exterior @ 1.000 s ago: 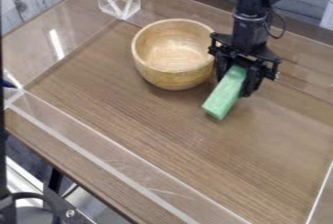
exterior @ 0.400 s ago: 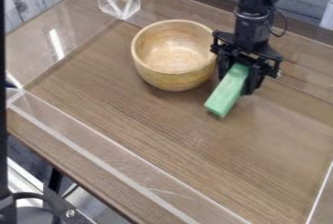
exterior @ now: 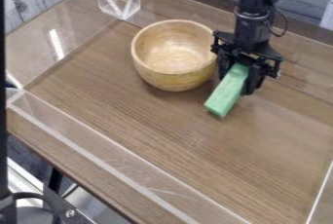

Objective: Remove the green block from inside the brown bowl and put it on the table

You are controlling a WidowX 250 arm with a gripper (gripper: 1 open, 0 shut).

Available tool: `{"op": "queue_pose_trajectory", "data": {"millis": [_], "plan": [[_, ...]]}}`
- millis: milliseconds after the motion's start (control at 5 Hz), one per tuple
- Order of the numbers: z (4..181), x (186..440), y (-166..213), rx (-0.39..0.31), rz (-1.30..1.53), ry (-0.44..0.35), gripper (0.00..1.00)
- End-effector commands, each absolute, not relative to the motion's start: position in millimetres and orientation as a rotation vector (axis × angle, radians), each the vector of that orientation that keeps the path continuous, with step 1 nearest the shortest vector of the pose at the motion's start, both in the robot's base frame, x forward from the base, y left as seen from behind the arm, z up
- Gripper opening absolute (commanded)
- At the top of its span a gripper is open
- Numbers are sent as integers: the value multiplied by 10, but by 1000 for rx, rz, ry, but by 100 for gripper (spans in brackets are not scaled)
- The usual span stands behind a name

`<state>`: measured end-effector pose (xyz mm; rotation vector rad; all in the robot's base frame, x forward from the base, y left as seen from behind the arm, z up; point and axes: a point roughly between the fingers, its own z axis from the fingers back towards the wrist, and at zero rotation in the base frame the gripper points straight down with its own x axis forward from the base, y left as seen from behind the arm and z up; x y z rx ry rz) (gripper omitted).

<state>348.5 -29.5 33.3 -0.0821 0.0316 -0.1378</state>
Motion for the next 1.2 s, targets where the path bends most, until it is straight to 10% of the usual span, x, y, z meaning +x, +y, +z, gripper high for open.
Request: {"op": "queue_pose_trajectory", "data": {"millis": [0,1000], "plan": [[513,3570,-341,-86,-169,-31,0],[560,3562,-387,-98,-197,-43,0]]}}
